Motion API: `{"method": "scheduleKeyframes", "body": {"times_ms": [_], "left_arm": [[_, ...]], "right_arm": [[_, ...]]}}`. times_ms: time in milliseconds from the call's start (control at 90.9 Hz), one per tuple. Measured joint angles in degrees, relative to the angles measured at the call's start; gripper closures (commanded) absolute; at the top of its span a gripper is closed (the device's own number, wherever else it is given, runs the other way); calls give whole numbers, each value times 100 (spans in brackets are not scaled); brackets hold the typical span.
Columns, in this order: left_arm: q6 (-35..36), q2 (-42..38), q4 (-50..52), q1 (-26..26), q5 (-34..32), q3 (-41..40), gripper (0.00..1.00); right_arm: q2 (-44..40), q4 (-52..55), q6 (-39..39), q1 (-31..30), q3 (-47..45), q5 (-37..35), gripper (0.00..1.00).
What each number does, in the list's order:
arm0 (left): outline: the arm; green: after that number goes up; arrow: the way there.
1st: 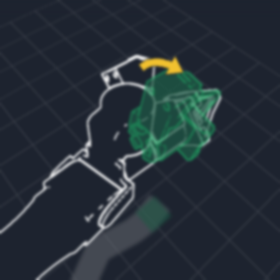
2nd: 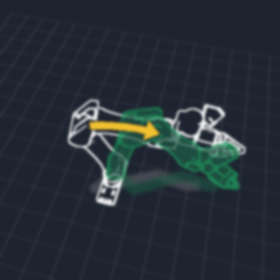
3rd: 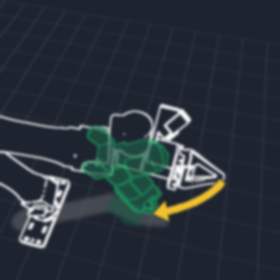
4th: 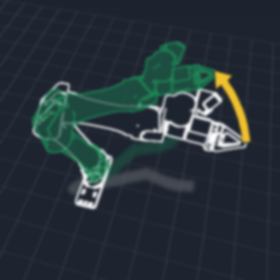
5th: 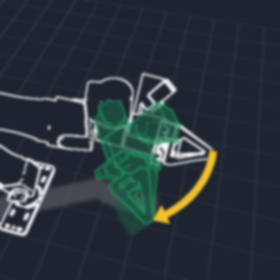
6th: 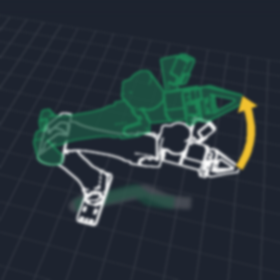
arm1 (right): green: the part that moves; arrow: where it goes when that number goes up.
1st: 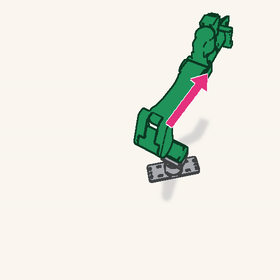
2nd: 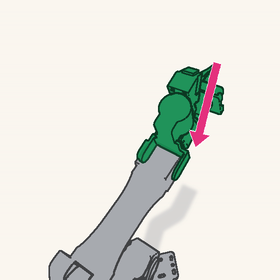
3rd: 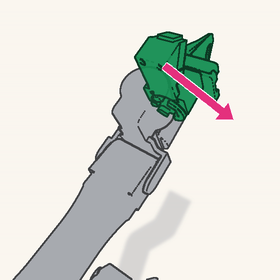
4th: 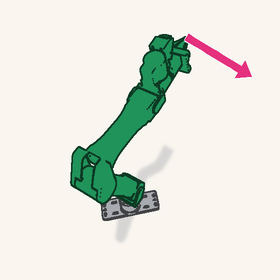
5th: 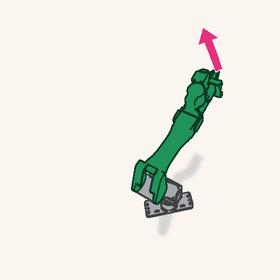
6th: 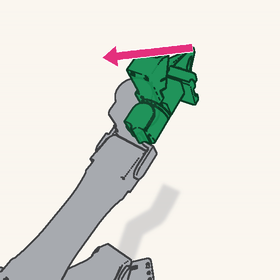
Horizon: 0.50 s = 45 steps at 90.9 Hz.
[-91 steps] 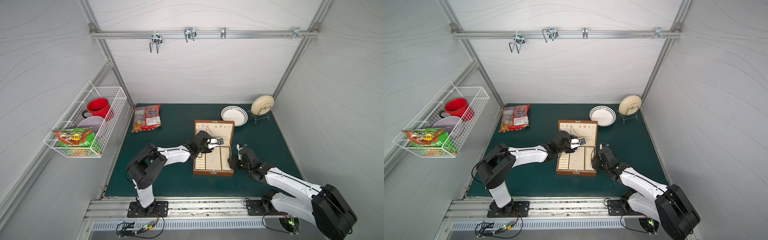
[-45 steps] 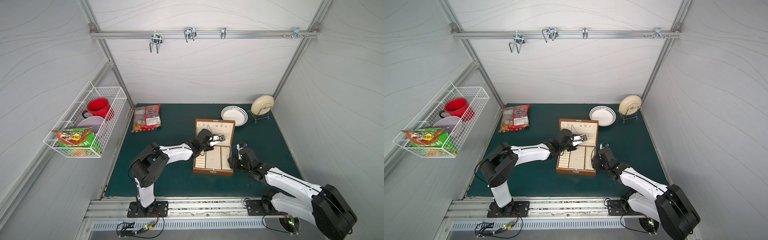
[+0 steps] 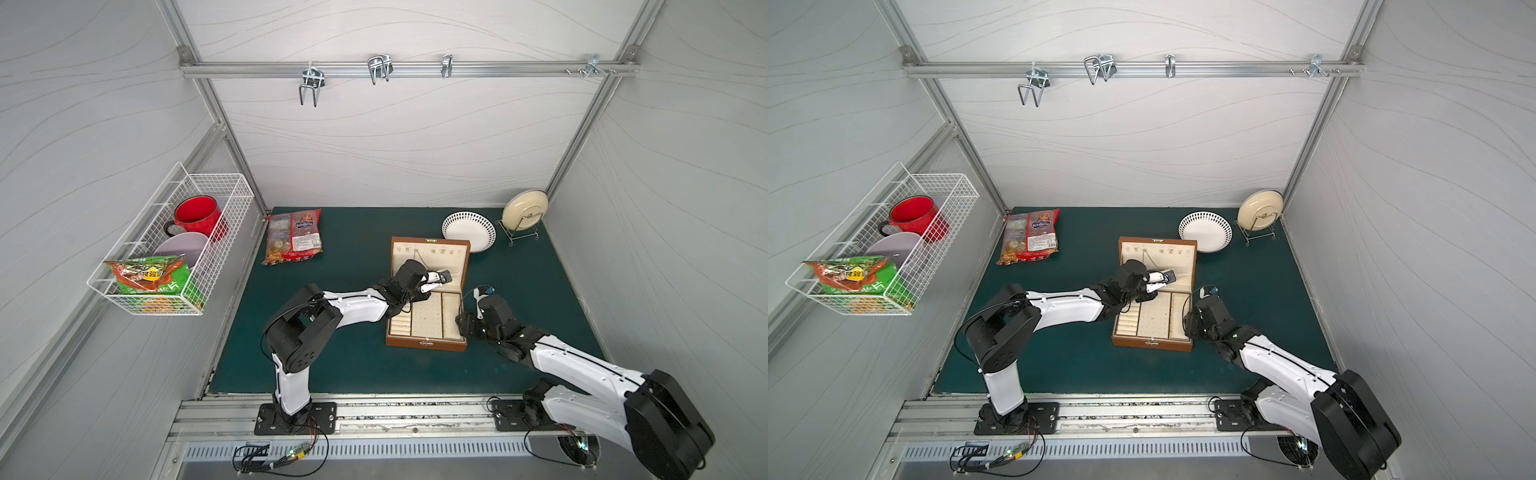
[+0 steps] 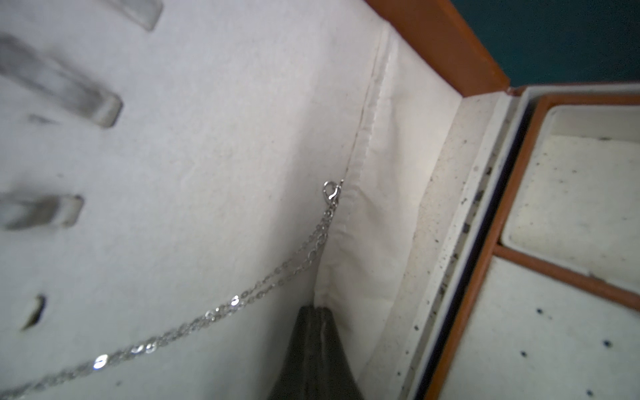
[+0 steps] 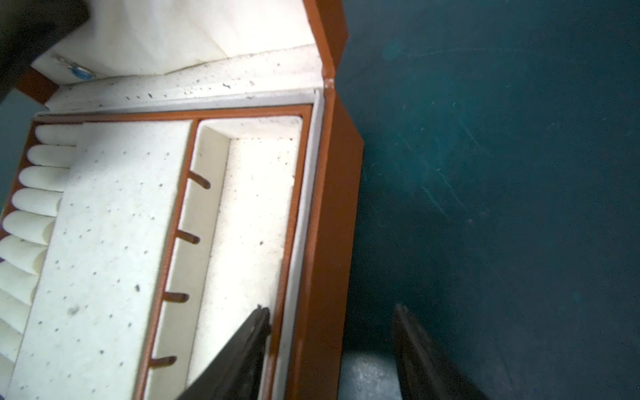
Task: Put jewelry chain into jewelry box
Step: Adjust the necklace in the storage slot.
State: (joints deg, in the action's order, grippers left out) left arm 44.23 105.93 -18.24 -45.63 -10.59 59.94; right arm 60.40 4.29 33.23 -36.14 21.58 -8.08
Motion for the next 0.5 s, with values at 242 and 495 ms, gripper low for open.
{"method": "scheduleKeyframes", "body": {"times_ms": [242, 495], "left_arm": [[11, -17, -225, -31, -44, -140, 100], [-24, -302, -372, -149, -33, -505, 100]], "right_arm": [[-2, 9, 0, 0, -2, -22, 40], [-2, 15, 2, -2, -2, -42, 40]]}}
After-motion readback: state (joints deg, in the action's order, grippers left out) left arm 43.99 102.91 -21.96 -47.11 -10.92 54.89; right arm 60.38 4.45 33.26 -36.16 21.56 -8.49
